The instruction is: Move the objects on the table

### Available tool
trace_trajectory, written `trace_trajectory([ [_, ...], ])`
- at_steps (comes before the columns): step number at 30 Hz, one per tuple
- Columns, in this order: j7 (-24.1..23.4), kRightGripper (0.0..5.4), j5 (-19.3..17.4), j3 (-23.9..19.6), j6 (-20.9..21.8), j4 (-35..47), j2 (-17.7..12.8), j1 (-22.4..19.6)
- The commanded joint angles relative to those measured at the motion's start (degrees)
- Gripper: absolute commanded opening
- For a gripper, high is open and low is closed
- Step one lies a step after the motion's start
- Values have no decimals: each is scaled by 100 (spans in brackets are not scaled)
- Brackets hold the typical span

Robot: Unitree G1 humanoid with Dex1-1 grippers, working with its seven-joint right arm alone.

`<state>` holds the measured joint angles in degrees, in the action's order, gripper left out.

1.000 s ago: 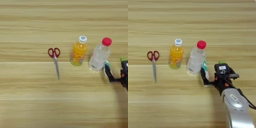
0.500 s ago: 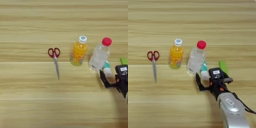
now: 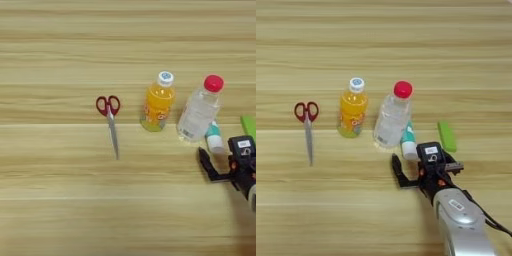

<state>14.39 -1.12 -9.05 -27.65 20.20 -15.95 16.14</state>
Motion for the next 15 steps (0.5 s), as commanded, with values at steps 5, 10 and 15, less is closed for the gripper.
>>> trace_trajectory([
  [5,1,537,-2,-17,368,-177,-119,-297],
  [10,32,537,-55,-40,423,-461,-124,-435],
  [15,41,537,-65,-82,486,-727,-127,-502],
])
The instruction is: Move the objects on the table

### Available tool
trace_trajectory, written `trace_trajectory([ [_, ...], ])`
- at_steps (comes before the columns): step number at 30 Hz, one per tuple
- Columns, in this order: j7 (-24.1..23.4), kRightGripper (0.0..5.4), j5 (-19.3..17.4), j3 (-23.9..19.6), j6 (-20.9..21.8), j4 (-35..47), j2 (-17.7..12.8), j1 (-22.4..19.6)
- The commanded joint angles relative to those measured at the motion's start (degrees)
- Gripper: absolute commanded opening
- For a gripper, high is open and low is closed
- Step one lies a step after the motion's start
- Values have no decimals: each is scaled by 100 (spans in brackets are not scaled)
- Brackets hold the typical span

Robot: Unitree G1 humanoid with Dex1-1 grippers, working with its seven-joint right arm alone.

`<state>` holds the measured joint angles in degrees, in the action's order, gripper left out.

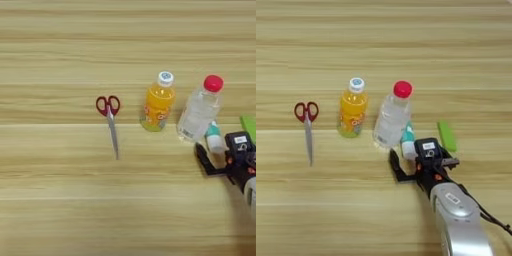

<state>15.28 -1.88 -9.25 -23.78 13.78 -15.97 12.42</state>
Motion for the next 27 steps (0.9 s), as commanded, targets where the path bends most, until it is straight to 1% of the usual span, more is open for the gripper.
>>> trace_trajectory([
  [1,-47,537,12,-70,119,-130,-126,-144],
  [6,-65,537,41,-65,191,-280,-135,-181],
  [18,-105,413,80,-64,217,-379,-148,-206],
  [22,-117,383,96,-59,215,-400,-152,-209],
  [27,-135,327,109,-57,223,-419,-143,-208],
])
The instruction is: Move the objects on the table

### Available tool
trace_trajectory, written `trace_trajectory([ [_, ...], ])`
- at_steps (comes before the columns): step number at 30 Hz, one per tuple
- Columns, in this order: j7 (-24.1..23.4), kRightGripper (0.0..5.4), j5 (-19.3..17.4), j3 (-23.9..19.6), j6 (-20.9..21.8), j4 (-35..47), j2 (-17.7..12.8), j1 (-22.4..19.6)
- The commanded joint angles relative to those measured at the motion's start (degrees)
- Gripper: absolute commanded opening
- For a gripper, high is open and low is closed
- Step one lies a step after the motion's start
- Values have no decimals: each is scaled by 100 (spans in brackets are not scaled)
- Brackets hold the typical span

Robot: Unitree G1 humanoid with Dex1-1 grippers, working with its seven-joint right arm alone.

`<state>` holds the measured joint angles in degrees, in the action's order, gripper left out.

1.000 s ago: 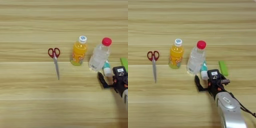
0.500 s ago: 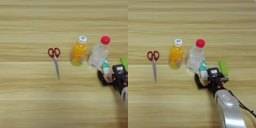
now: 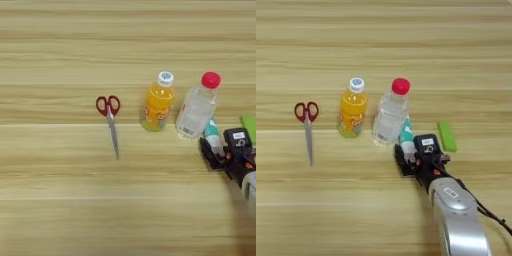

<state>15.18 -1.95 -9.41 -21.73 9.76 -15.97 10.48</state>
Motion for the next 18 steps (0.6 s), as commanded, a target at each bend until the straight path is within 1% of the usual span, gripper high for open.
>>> trace_trajectory([
  [1,-129,309,117,-45,19,-15,-140,-12],
  [3,-140,289,119,-48,23,-16,-132,-14],
  [11,-198,174,96,-75,51,-31,-133,-29],
  [18,-243,170,73,-139,108,-41,-121,-51],
])
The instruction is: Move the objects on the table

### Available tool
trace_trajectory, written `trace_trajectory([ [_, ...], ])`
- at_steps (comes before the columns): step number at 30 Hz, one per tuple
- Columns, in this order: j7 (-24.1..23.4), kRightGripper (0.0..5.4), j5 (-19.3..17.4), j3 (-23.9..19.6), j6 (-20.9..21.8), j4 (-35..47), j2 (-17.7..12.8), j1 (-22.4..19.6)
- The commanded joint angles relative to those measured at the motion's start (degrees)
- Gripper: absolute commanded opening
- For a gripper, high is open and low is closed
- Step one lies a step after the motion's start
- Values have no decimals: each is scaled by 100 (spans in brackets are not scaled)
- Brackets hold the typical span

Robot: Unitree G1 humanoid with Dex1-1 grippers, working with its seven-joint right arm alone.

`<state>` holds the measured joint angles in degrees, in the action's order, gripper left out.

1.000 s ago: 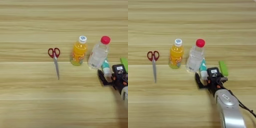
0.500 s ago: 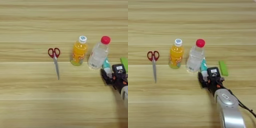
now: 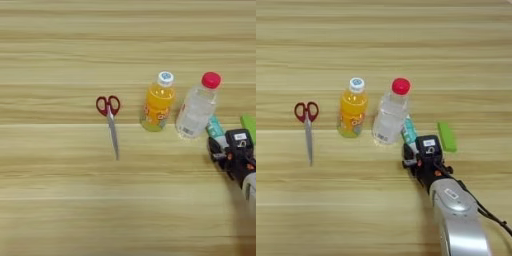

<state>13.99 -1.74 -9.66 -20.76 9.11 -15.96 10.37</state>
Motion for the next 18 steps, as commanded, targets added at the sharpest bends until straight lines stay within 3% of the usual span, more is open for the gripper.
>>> trace_trajectory([
  [1,-127,170,52,-119,14,27,-120,-42],
  [9,-135,170,38,-155,20,37,-111,-56],
  [18,-209,170,-257,-461,274,458,71,-146],
])
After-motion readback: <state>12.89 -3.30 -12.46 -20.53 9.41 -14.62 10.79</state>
